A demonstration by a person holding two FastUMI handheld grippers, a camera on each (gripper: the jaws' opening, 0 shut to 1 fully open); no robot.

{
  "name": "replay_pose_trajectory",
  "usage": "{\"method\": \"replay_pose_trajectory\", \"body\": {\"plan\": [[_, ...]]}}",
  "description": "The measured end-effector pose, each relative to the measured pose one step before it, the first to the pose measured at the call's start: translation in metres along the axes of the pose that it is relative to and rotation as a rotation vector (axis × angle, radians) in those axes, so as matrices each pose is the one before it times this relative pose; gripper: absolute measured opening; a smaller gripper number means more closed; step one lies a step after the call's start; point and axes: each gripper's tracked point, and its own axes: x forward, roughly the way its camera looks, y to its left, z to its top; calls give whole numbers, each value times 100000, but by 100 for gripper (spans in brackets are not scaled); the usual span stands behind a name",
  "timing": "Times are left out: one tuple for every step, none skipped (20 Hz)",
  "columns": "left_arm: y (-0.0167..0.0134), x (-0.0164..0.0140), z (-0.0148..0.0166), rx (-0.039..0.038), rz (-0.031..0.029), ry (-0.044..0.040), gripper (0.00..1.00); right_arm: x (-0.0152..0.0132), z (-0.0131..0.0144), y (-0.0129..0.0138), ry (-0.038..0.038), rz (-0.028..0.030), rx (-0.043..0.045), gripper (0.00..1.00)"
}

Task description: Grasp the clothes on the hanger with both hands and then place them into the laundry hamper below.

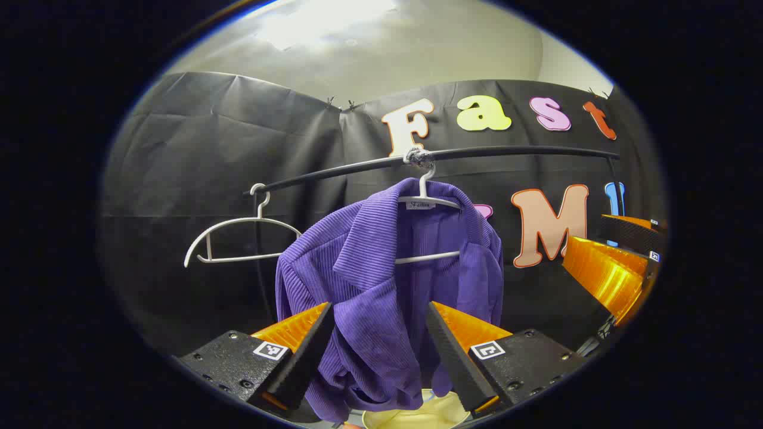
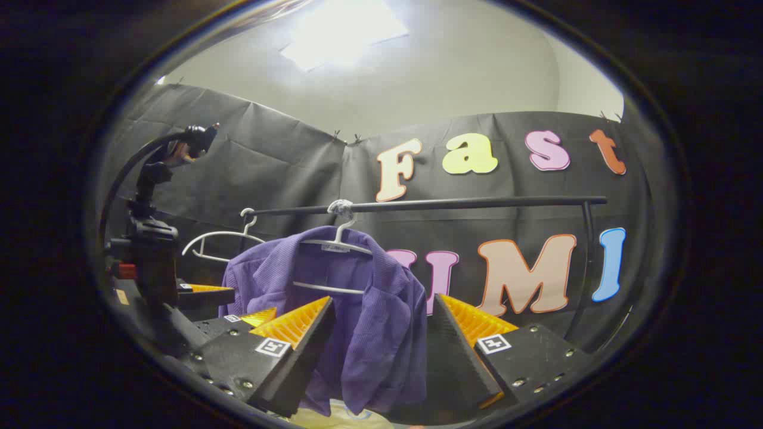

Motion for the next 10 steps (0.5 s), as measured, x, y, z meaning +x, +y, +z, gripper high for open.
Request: {"method": "replay_pose_trajectory", "body": {"plan": [[8, -4, -88, -18, -270, 182, 92, 52, -46, -57, 91, -357, -70, 98], [-81, 144, -55, 56, -149, 286, 92, 94, -104, -23, 225, -214, -96, 98], [-33, 65, -102, 142, -150, 319, 92, 69, -9, -16, 312, -194, -122, 98], [-11, 102, -63, 179, 21, 446, 92, 117, -180, 100, 457, -120, -97, 98], [24, 15, -158, 128, -47, 424, 92, 25, -61, 5, 374, -170, -75, 98], [18, 2, -126, -29, 48, 502, 93, 46, -117, -54, 153, -78, -35, 98], [-15, 133, -98, -141, -6, 418, 92, 111, 51, -128, 191, -191, 1, 98], [-60, 86, -107, -81, 22, 537, 93, 237, -342, -212, 36, -164, 65, 98], [118, -78, -211, -57, 166, 320, 93, 79, -73, -32, 151, -205, 143, 98], [96, 123, -24, -130, 180, 250, 92, -13, 18, -46, 60, -155, 119, 98]]}}
